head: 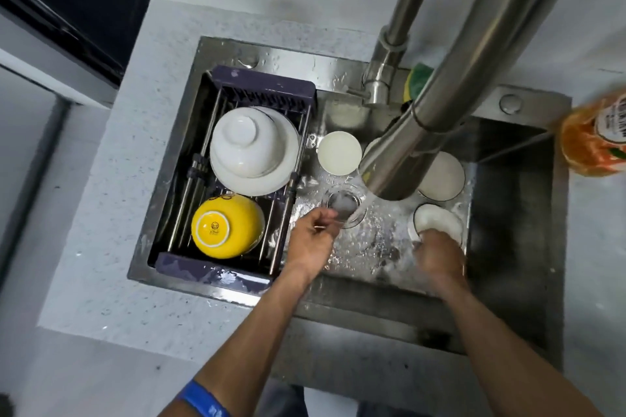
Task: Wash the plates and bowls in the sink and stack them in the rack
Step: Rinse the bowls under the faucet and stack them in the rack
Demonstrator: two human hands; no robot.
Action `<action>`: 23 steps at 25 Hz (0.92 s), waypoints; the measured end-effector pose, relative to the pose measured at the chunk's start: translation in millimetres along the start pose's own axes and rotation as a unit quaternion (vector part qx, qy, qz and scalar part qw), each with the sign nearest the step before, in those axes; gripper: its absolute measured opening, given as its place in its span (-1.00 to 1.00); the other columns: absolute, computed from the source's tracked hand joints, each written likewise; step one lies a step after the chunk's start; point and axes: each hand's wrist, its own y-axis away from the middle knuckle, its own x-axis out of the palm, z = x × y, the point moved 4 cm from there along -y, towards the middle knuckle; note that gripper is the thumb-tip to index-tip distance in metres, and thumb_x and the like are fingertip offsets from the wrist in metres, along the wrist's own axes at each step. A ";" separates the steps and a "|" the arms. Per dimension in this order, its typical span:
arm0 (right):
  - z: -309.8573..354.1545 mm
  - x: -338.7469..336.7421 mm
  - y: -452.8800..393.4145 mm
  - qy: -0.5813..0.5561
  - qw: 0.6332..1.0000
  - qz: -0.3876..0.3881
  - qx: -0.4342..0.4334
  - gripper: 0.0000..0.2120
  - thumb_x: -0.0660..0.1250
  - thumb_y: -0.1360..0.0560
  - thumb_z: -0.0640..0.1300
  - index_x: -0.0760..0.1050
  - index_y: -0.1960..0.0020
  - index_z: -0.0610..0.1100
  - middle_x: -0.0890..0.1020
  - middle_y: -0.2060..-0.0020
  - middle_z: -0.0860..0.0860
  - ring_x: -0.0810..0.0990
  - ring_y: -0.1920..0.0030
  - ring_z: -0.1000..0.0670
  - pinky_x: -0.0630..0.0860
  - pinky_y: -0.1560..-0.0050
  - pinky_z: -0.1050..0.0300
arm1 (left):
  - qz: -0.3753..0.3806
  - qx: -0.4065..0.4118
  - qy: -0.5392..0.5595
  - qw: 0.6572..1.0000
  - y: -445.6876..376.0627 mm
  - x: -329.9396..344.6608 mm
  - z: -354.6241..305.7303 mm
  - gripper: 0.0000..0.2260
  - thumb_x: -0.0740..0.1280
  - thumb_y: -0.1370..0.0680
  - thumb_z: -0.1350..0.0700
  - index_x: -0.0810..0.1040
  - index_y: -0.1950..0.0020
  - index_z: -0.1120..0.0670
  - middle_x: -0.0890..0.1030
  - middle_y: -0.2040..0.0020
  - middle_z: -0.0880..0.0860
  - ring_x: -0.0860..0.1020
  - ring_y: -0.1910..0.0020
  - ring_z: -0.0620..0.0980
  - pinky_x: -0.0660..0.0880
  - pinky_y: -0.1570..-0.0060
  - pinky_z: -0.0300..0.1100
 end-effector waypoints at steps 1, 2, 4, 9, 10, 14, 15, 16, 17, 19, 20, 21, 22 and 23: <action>14.6 -8.5 13.5 0.002 1.000 0.006 -0.024 -0.76 0.25 -0.57 -0.14 0.59 -0.17 -0.13 0.66 -0.06 -0.14 0.63 -0.09 -0.18 0.53 0.00 0.03 | -0.003 0.006 0.001 1.000 3.6 -1.3 -2.7 -0.88 0.34 -0.55 0.35 0.58 -0.03 0.18 0.59 0.05 -0.01 0.54 0.07 -0.13 0.51 0.03 -0.45; 31.9 -14.7 27.6 -0.010 0.999 0.009 -0.051 -0.77 0.25 -0.57 -0.14 0.60 -0.16 -0.11 0.68 -0.05 -0.14 0.64 -0.07 -0.17 0.54 0.01 0.04 | -0.011 0.007 0.001 1.000 5.5 -3.1 -3.0 -0.87 0.35 -0.55 0.35 0.58 0.01 0.13 0.60 0.06 -0.01 0.54 0.07 -0.12 0.53 0.03 -0.39; 70.8 -26.8 56.2 -0.069 0.990 0.003 -0.119 -0.79 0.26 -0.57 -0.12 0.60 -0.15 -0.09 0.69 -0.01 -0.15 0.65 -0.04 -0.19 0.53 0.05 0.05 | -0.034 0.007 0.003 0.999 12.8 -7.8 -1.6 -0.84 0.36 -0.55 0.33 0.60 0.08 0.07 0.62 0.11 -0.02 0.55 0.11 -0.09 0.50 0.11 -0.38; 121.1 -64.3 100.3 -0.050 0.972 -0.020 -0.227 -0.77 0.24 -0.52 -0.28 0.58 -0.09 -0.09 0.68 0.06 -0.12 0.66 0.02 -0.18 0.54 0.13 0.05 | -0.064 0.016 0.008 0.998 29.7 -22.5 -11.3 -0.83 0.37 -0.53 0.29 0.62 0.14 0.03 0.64 0.18 -0.07 0.54 0.15 -0.08 0.45 0.04 -0.26; 122.4 -68.0 107.9 -0.020 0.971 -0.024 -0.237 -0.74 0.23 -0.51 -0.31 0.57 -0.11 -0.09 0.68 0.04 -0.11 0.66 0.00 -0.17 0.55 0.09 0.03 | -0.069 0.017 0.013 0.997 31.1 -25.9 -12.9 -0.84 0.38 -0.53 0.26 0.63 0.15 0.01 0.65 0.18 -0.09 0.55 0.16 -0.09 0.47 0.02 -0.23; 131.3 -72.9 115.3 -0.038 0.970 -0.042 -0.236 -0.70 0.27 -0.53 -0.29 0.56 -0.19 -0.04 0.68 -0.05 -0.05 0.64 -0.06 -0.15 0.55 0.00 0.03 | -0.073 0.005 0.040 0.997 31.7 -36.8 -15.4 -0.81 0.37 -0.54 0.29 0.63 0.02 0.00 0.68 0.05 -0.02 0.61 0.01 -0.04 0.52 -0.04 -0.23; 128.9 -74.4 111.5 -0.066 0.973 -0.037 -0.217 -0.72 0.27 -0.55 -0.26 0.56 -0.20 -0.02 0.68 -0.05 -0.06 0.64 -0.07 -0.15 0.55 0.01 0.03 | -0.068 0.002 0.051 0.996 31.5 -39.0 -14.7 -0.80 0.37 -0.54 0.31 0.63 0.00 0.01 0.68 0.02 0.01 0.62 -0.01 -0.02 0.53 -0.04 -0.22; 123.5 -77.4 107.9 -0.101 0.975 -0.035 -0.197 -0.76 0.27 -0.57 -0.21 0.57 -0.19 -0.03 0.69 -0.03 -0.08 0.63 -0.06 -0.17 0.53 0.02 0.04 | -0.060 0.004 0.057 0.997 31.7 -40.8 -15.8 -0.80 0.37 -0.54 0.31 0.64 -0.03 0.03 0.68 -0.01 0.03 0.63 -0.04 0.00 0.54 -0.06 -0.20; 117.7 -79.7 104.8 -0.131 0.974 -0.034 -0.182 -0.81 0.27 -0.58 -0.17 0.59 -0.14 -0.05 0.69 0.00 -0.11 0.62 -0.02 -0.18 0.51 0.05 0.04 | -0.052 0.011 0.057 0.997 31.9 -41.8 -17.7 -0.80 0.36 -0.55 0.32 0.64 -0.05 0.05 0.68 -0.04 0.04 0.62 -0.06 0.01 0.54 -0.08 -0.19; 114.1 -81.8 103.8 -0.212 0.964 -0.037 -0.156 -0.88 0.30 -0.57 -0.13 0.60 0.00 -0.12 0.68 0.15 -0.10 0.60 0.11 -0.16 0.50 0.12 0.05 | -0.043 0.024 0.041 0.998 32.2 -40.6 -20.2 -0.79 0.35 -0.56 0.32 0.64 -0.11 0.08 0.67 -0.04 0.02 0.61 -0.05 -0.02 0.52 -0.06 -0.24; 117.7 -78.0 104.2 -0.285 0.950 -0.016 -0.130 -0.89 0.32 -0.56 -0.13 0.59 0.05 -0.15 0.65 0.23 -0.05 0.58 0.18 -0.11 0.50 0.15 0.06 | -0.042 0.031 0.037 0.998 33.3 -38.0 -20.6 -0.78 0.35 -0.56 0.32 0.64 -0.13 0.09 0.67 -0.03 0.01 0.61 -0.03 -0.05 0.51 -0.04 -0.27; 123.8 -74.9 104.9 -0.393 0.916 0.023 -0.082 -0.90 0.34 -0.55 -0.15 0.60 0.04 -0.15 0.63 0.28 0.00 0.57 0.24 -0.06 0.51 0.18 0.07 | -0.043 0.041 0.037 0.998 36.3 -35.6 -22.3 -0.76 0.35 -0.55 0.32 0.63 -0.15 0.09 0.67 -0.02 -0.01 0.60 -0.01 -0.10 0.51 -0.01 -0.32; 130.4 -72.7 104.6 -0.522 0.850 0.069 -0.015 -0.92 0.34 -0.56 -0.18 0.61 0.00 -0.15 0.63 0.28 0.01 0.58 0.27 -0.04 0.55 0.19 0.07 | -0.045 0.055 0.036 0.997 39.9 -34.5 -25.9 -0.75 0.36 -0.55 0.32 0.61 -0.17 0.08 0.66 -0.02 -0.03 0.60 0.01 -0.16 0.49 0.04 -0.40; 134.3 -71.6 105.1 -0.631 0.764 0.114 0.065 -0.92 0.35 -0.57 -0.21 0.60 -0.05 -0.14 0.65 0.25 -0.01 0.61 0.27 -0.06 0.58 0.20 0.05 | -0.048 0.068 0.029 0.996 42.4 -33.6 -29.4 -0.73 0.35 -0.55 0.32 0.59 -0.20 0.06 0.64 -0.05 -0.06 0.59 0.00 -0.22 0.46 0.07 -0.48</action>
